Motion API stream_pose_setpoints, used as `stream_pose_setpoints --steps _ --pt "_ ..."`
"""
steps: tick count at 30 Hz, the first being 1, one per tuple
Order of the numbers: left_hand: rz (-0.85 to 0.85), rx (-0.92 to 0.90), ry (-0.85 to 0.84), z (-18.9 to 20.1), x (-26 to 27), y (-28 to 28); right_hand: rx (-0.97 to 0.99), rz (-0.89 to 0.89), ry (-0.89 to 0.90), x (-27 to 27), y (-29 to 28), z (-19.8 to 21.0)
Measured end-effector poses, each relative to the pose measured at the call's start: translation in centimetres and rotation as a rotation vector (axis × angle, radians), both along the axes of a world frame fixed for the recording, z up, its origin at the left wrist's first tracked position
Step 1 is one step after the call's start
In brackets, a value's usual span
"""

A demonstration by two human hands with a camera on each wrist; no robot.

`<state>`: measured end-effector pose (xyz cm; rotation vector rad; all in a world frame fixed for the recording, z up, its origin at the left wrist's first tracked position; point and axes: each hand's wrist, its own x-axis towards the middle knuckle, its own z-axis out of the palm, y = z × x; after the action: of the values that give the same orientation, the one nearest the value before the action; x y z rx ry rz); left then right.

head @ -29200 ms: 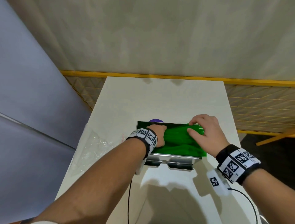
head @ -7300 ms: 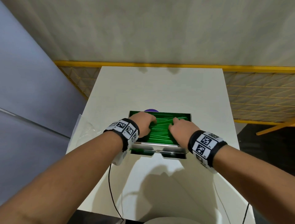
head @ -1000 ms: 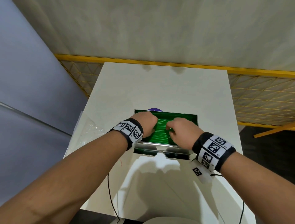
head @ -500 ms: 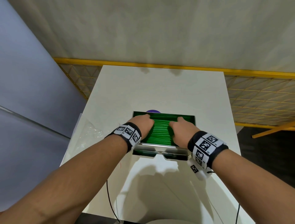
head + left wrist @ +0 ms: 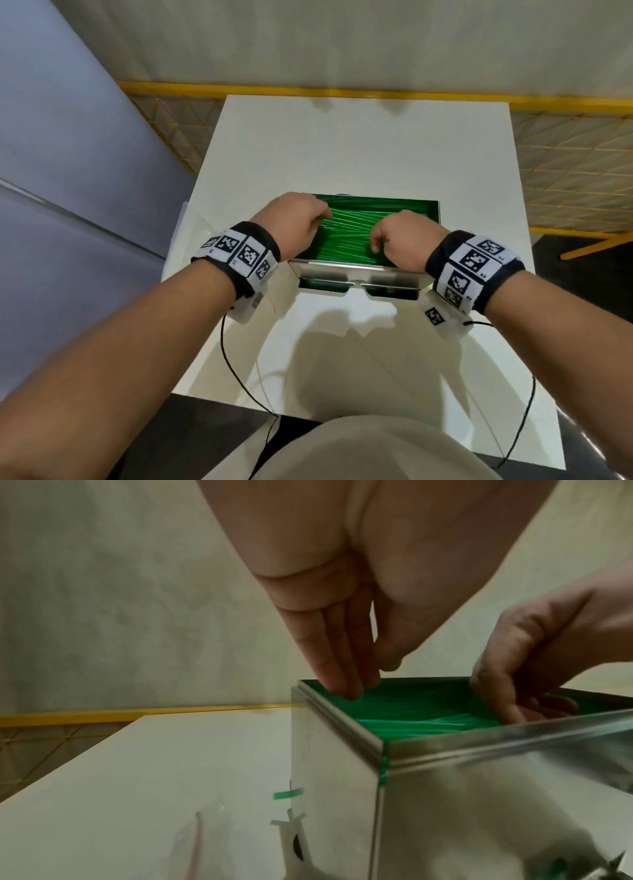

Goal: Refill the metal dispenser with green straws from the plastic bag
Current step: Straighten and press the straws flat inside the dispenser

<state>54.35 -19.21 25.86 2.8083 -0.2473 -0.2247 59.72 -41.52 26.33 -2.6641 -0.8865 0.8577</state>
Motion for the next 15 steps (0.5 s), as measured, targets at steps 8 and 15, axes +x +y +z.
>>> stream_pose_setpoints --steps 8,15 --pt "0.052 -0.118 -0.132 -1.0 -5.1 3.0 -0.065 0.041 0.047 -0.5 0.6 -1.0" --pt "-0.052 -0.011 -0.022 0.1 -4.9 0.7 0.017 -0.090 0.099 -0.1 -1.4 0.5"
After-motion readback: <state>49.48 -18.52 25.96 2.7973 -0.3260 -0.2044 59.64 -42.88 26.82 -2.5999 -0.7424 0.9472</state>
